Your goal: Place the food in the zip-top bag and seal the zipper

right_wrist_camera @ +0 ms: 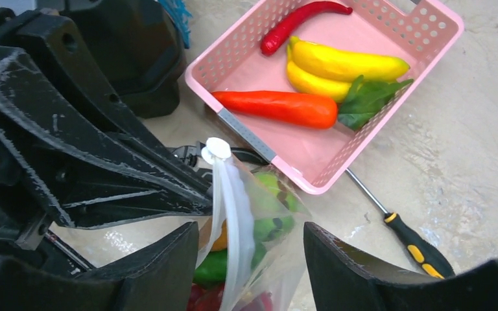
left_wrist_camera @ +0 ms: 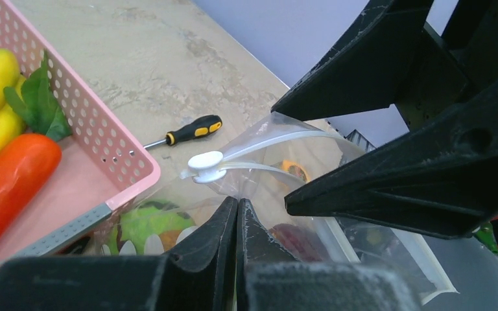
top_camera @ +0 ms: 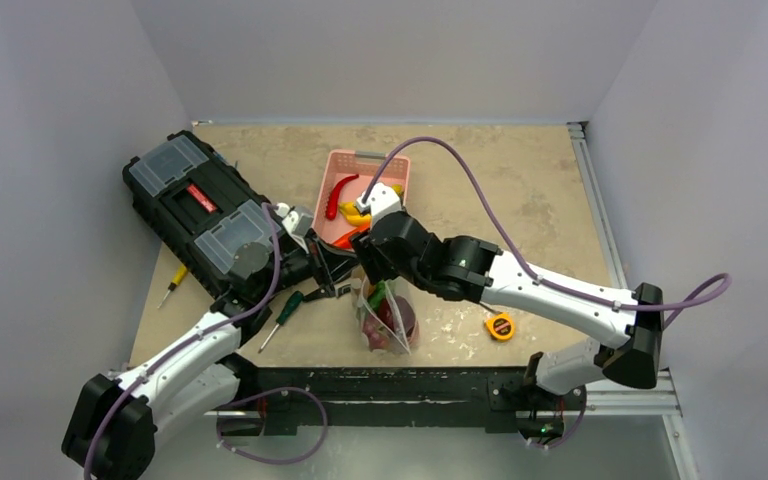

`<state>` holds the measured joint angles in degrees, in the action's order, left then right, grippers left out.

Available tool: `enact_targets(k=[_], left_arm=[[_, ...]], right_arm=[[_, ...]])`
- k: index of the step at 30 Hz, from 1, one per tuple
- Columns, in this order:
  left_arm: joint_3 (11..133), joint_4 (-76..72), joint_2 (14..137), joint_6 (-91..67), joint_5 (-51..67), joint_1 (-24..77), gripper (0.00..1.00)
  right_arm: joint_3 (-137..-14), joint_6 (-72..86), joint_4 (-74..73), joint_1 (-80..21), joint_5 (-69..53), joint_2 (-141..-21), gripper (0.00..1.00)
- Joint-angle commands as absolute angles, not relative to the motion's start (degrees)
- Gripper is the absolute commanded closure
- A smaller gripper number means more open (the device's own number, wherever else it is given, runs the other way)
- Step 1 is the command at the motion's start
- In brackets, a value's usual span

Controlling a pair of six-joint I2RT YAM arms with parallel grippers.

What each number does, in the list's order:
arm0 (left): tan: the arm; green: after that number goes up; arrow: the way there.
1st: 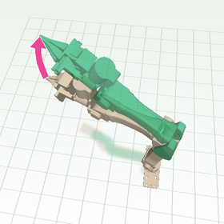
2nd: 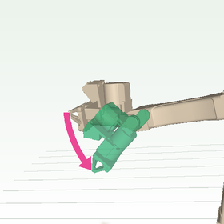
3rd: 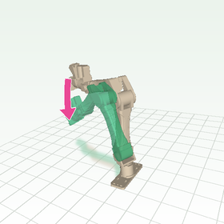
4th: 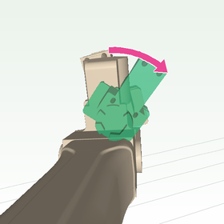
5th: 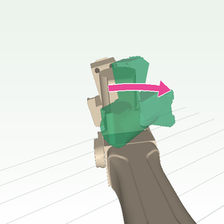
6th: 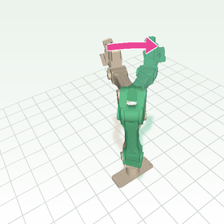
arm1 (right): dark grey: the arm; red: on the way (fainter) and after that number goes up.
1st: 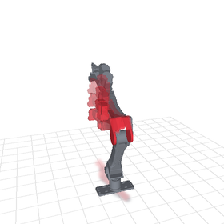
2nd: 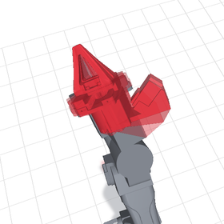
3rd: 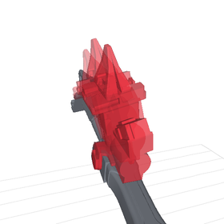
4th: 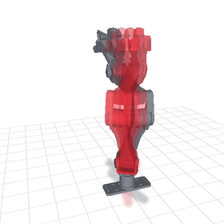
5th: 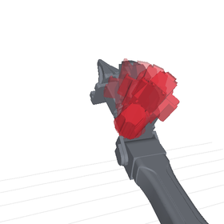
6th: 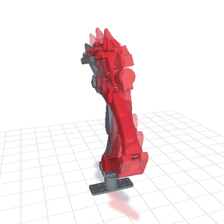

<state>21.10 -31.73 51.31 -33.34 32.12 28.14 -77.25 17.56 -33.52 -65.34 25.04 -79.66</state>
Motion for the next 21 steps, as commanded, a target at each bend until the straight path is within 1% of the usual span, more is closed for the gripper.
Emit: enact_targets(k=[1,4,9,11,14,17,21], left_arm=[[23.92,-28.05,49.03,-31.95,30.02,28.11,1.00],[25.05,-24.81,47.80,-33.06,27.75,28.12,1.00],[29.73,-11.09,44.89,-36.10,18.63,29.25,1.00],[30.99,-6.37,44.33,-38.84,14.53,29.37,1.00],[31.42,-5.05,44.17,-42.36,13.83,29.42,1.00],[32.43,-3.44,44.64,-44.37,13.18,29.76,1.00],[34.77,-0.78,45.27,-44.97,12.10,30.81,1.00]], right_arm=[[-82.11,17.18,-34.78,-68.86,30.94,-80.71,0.39],[-83.40,18.60,-35.46,-69.84,30.71,-81.39,0.36],[-82.99,21.50,-35.98,-69.96,29.51,-80.33,0.29],[-80.56,21.03,-33.58,-70.38,25.85,-79.08,0.26],[-75.14,17.71,-27.41,-72.64,22.79,-75.88,0.20],[-72.71,15.00,-25.75,-74.15,24.41,-74.65,0.17],[-71.09,12.98,-24.51,-74.89,31.05,-76.16,0.18]])
